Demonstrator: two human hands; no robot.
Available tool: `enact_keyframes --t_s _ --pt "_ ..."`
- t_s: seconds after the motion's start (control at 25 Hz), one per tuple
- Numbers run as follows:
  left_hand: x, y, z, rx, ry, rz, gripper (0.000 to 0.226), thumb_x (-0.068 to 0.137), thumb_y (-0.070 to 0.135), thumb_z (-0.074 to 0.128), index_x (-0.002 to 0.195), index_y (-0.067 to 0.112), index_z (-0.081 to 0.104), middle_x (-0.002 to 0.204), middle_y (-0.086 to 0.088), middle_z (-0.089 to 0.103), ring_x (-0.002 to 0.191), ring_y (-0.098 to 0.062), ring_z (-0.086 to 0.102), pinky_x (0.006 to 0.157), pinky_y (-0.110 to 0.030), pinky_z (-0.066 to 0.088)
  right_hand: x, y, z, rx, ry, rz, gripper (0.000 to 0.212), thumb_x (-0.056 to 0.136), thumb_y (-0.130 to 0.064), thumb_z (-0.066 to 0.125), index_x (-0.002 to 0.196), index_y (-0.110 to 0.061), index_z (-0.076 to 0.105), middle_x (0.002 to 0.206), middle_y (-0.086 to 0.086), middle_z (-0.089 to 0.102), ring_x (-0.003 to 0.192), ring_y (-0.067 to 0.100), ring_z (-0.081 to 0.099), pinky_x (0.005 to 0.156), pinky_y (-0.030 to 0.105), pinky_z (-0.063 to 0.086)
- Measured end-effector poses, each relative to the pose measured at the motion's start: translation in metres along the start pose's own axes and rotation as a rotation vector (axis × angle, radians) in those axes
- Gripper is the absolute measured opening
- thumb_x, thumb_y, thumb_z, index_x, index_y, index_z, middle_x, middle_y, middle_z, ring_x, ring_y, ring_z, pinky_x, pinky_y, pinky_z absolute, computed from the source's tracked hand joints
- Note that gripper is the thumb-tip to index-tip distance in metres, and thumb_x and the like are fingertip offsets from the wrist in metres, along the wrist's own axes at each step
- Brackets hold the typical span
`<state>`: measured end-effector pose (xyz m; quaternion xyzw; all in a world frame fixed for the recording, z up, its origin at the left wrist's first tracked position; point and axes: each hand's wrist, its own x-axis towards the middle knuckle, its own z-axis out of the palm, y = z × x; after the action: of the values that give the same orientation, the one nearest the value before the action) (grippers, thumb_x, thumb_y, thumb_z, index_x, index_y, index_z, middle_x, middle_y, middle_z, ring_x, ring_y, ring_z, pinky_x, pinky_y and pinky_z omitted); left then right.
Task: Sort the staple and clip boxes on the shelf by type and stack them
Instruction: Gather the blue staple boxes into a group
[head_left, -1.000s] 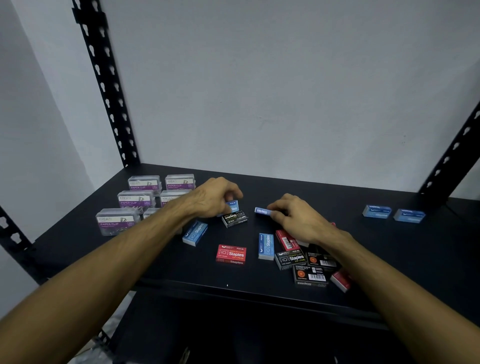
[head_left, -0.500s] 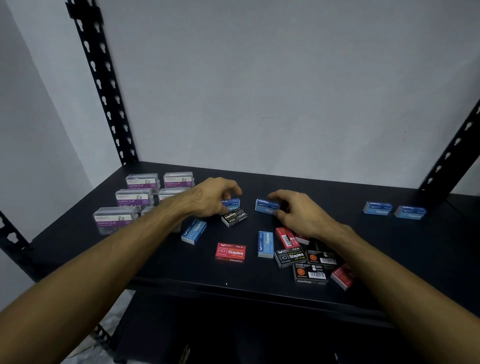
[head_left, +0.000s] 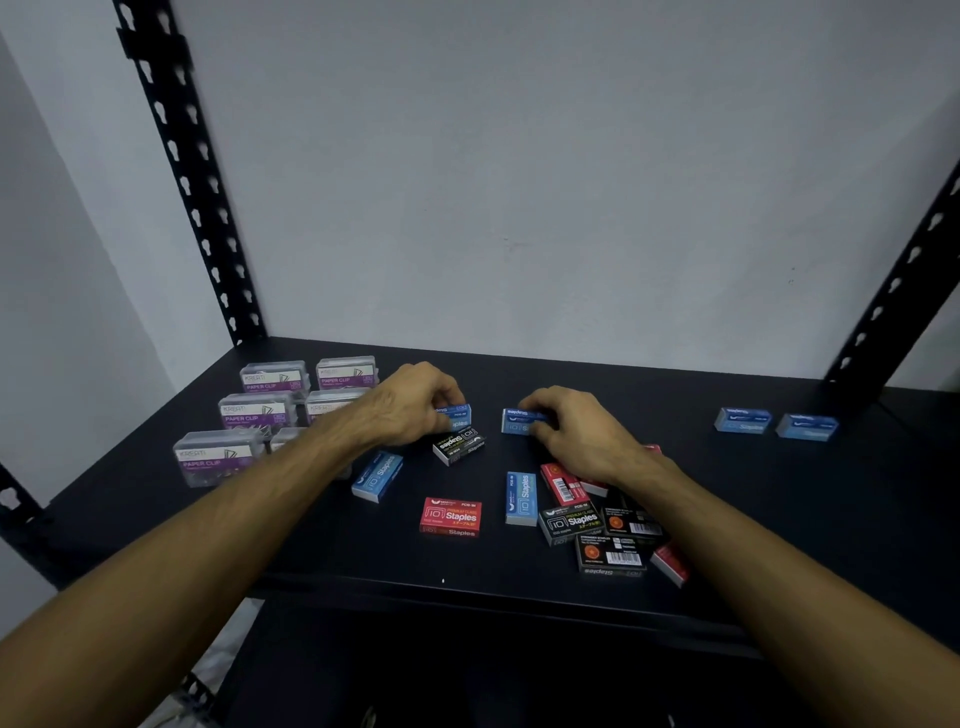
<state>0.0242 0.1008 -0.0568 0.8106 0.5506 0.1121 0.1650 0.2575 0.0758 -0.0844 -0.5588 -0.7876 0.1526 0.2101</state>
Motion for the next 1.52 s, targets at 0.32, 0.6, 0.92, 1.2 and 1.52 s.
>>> enact_keyframes --t_s 0.32,0.6,0.92,1.2,1.52 --pt "0.017 0.023 -0.001 -0.045 0.051 0.046 0.025 0.085 0.013 0.072 0.109 0.018 0.071 0.102 0.002 0.071 0.086 -0.008 0.062 0.073 -0.017 0.046 -0.021 0.013 -0.03 0.062 0.121 0.052 0.025 0.095 -0.013 0.056 0.118 -0.017 0.065 0.116 -0.003 0.062 0.103 0.011 0.059 0.087 0.024 0.046" --pt "0.039 0.091 0.024 -0.146 0.024 0.156 0.028 0.087 0.013 0.07 0.115 0.017 0.069 0.103 0.004 0.068 0.088 -0.006 0.061 0.071 -0.017 0.047 -0.07 0.058 -0.073 0.011 0.175 0.213 0.02 0.089 -0.012 0.058 0.105 -0.018 0.066 0.107 -0.004 0.063 0.097 0.012 0.059 0.083 0.026 0.045" --pt "0.057 0.175 0.065 -0.213 -0.052 0.274 0.025 0.089 0.015 0.068 0.114 0.019 0.069 0.102 0.005 0.067 0.09 -0.008 0.063 0.072 -0.019 0.049 -0.124 0.116 -0.116 -0.051 0.234 0.387 0.017 0.086 -0.012 0.057 0.094 -0.023 0.065 0.099 -0.004 0.063 0.085 0.011 0.06 0.07 0.025 0.044" --pt "0.069 0.226 0.093 -0.205 -0.077 0.324 0.031 0.089 0.011 0.069 0.119 0.016 0.068 0.11 -0.001 0.068 0.091 -0.01 0.062 0.084 -0.023 0.049 -0.142 0.153 -0.131 -0.089 0.262 0.489 0.015 0.088 -0.01 0.057 0.092 -0.022 0.064 0.098 0.001 0.064 0.084 0.014 0.06 0.071 0.028 0.045" --pt "0.079 0.256 0.118 -0.162 -0.068 0.351 0.03 0.09 0.01 0.066 0.12 0.013 0.067 0.116 -0.003 0.068 0.101 -0.017 0.064 0.086 -0.025 0.048 -0.147 0.173 -0.132 -0.063 0.237 0.5 0.022 0.09 -0.009 0.056 0.106 -0.021 0.067 0.105 -0.004 0.062 0.093 0.012 0.059 0.077 0.024 0.041"
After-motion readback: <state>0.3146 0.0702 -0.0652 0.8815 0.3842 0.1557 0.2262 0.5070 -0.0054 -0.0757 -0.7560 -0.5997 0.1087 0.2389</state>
